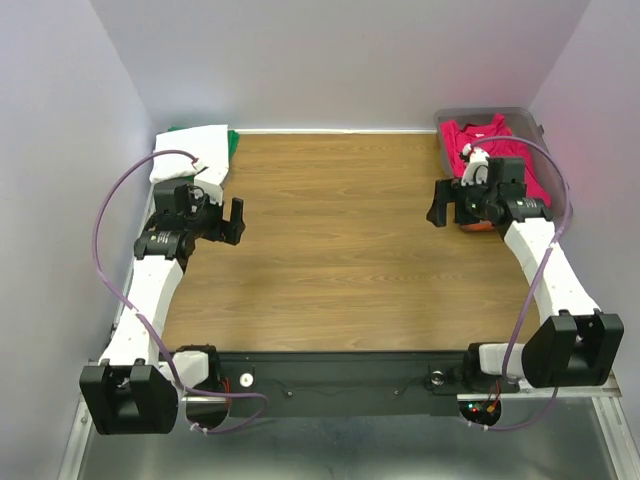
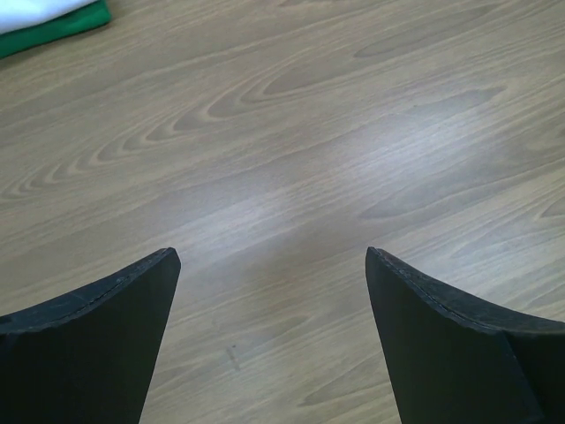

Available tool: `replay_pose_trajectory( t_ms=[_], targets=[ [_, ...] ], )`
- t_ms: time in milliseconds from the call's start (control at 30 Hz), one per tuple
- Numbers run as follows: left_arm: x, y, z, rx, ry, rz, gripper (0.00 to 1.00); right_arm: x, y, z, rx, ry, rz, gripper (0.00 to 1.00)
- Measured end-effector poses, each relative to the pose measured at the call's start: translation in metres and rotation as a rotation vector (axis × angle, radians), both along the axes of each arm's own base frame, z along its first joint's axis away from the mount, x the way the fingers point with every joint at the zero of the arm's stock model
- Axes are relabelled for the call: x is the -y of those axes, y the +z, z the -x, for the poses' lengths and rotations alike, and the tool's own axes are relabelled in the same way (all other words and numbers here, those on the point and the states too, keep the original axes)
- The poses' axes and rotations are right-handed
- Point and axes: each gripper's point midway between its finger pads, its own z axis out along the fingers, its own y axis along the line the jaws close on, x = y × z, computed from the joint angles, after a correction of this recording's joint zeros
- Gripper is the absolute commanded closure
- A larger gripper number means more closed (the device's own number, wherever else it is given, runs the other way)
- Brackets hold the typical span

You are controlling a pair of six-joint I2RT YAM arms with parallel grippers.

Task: Fold and stack the t-shirts
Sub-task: Grab the tshirt from the pile

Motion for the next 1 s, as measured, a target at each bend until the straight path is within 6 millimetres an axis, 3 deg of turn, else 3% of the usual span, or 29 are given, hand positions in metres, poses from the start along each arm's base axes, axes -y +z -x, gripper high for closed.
replay_pose_trajectory(
  t_ms=[100, 233, 433, 533, 633, 800, 900, 1000],
  targets=[
    [0.002, 0.003, -0.001, 0.009, -0.01, 0.008, 0.01, 0.016, -0.006, -0.005, -0.031, -0.05, 0.038, 0.0],
    [0.004, 0.019, -0.017, 0.031, -0.018, 0.017, 0.01, 0.058, 0.001, -0.038, -0.039, -0.155, 0.073, 0.0],
    [0.004, 0.037, -0.063, 0.047, 0.005, 0.029, 0.01, 0.135, 0.011, -0.109, -0.026, -0.311, 0.062, 0.0],
    [0.003, 0.037, -0.078, 0.034, 0.021, 0.031, 0.01, 0.169, 0.006, -0.157, -0.016, -0.369, 0.061, 0.0],
    [0.001, 0.036, -0.089, 0.021, 0.035, 0.03, 0.01, 0.183, -0.003, -0.195, 0.008, -0.392, 0.051, 0.0],
    [-0.003, 0.03, -0.107, -0.01, 0.061, 0.019, 0.01, 0.198, -0.034, -0.256, 0.023, -0.419, 0.013, 0.01],
    [-0.006, 0.021, -0.116, -0.05, 0.077, 0.005, 0.01, 0.204, -0.053, -0.282, 0.036, -0.434, -0.01, 0.04],
    [-0.01, 0.01, -0.122, -0.085, 0.092, -0.012, 0.01, 0.206, -0.07, -0.294, 0.039, -0.444, -0.03, 0.12]
  ],
)
